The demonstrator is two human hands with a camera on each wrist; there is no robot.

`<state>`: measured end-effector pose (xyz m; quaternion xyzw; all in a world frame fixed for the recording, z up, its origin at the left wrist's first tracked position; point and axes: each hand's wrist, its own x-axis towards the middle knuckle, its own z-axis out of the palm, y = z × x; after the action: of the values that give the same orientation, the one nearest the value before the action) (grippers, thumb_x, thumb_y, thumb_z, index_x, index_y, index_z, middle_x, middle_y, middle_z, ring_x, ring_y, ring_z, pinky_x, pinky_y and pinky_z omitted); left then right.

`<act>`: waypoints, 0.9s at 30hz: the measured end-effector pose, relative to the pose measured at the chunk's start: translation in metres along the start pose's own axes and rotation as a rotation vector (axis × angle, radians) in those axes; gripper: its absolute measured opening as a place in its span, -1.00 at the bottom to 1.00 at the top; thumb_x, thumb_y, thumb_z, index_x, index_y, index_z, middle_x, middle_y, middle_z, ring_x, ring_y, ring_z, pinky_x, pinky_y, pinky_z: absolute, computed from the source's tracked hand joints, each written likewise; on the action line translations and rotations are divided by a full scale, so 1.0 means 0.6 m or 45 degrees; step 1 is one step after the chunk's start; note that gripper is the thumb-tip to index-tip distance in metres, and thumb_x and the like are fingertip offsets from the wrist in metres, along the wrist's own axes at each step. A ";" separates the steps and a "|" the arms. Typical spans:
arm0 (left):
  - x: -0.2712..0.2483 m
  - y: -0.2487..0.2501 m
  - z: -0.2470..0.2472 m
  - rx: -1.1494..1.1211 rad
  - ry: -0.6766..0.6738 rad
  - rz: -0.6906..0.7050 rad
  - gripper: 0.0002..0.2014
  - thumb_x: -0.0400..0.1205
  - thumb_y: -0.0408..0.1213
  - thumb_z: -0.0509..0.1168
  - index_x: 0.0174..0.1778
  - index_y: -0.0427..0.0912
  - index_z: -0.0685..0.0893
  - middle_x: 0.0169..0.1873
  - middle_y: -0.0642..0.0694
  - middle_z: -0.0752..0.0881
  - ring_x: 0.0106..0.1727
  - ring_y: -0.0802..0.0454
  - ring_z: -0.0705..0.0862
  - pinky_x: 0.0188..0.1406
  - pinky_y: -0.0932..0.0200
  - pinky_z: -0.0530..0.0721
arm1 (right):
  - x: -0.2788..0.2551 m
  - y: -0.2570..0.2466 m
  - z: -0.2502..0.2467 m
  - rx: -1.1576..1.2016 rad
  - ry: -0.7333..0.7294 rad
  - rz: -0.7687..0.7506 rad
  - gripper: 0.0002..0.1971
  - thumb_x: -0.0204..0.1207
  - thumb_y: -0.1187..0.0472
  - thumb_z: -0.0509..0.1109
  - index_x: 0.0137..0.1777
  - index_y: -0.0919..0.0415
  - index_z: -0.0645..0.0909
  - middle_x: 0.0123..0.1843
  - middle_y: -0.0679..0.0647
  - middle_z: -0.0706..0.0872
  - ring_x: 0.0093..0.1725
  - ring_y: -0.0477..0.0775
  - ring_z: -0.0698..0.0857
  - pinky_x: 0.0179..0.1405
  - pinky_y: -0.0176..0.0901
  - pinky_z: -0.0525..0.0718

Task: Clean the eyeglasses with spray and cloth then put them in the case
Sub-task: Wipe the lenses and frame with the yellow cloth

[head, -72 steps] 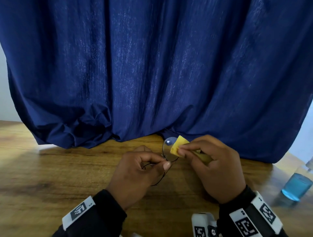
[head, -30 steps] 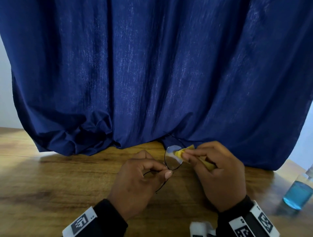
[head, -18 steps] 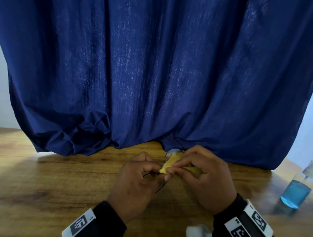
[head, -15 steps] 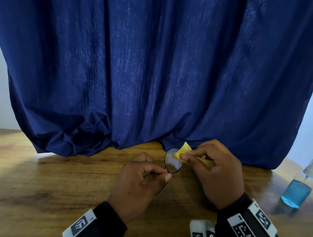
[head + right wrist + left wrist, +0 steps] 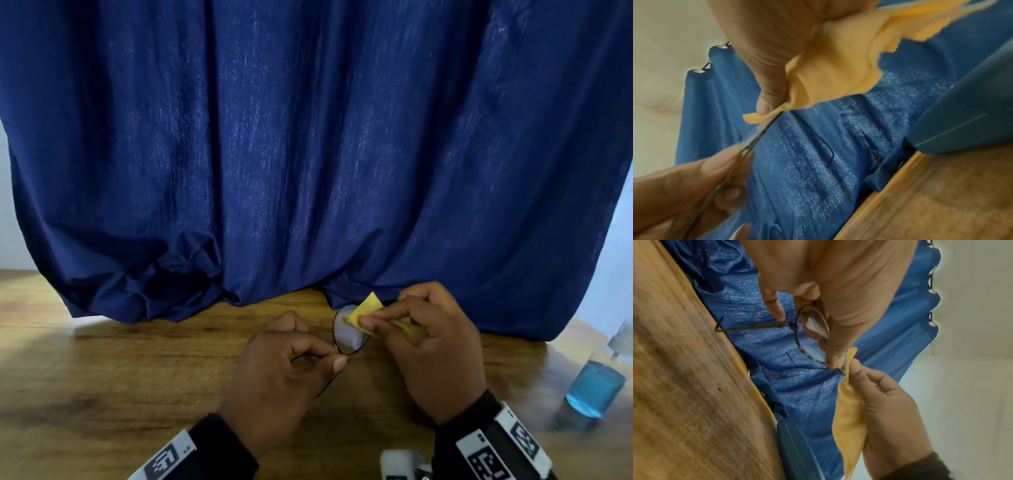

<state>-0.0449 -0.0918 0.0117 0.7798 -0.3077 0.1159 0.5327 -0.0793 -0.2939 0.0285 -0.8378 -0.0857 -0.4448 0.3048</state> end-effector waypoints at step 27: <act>-0.003 0.001 0.008 0.116 -0.043 0.024 -0.93 0.48 -0.13 0.60 -0.25 0.18 0.88 -0.18 0.13 0.65 -0.07 0.13 0.68 -0.16 0.47 0.56 | -0.003 -0.006 -0.001 -0.087 -0.031 0.048 -0.79 0.37 -0.24 0.52 -0.23 -0.15 0.80 -0.09 -0.31 0.56 -0.05 -0.24 0.64 -0.25 -0.49 0.56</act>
<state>-0.0470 -0.0957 0.0092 0.8021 -0.3185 0.1216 0.4903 -0.0820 -0.2912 0.0290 -0.8545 -0.0585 -0.4315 0.2833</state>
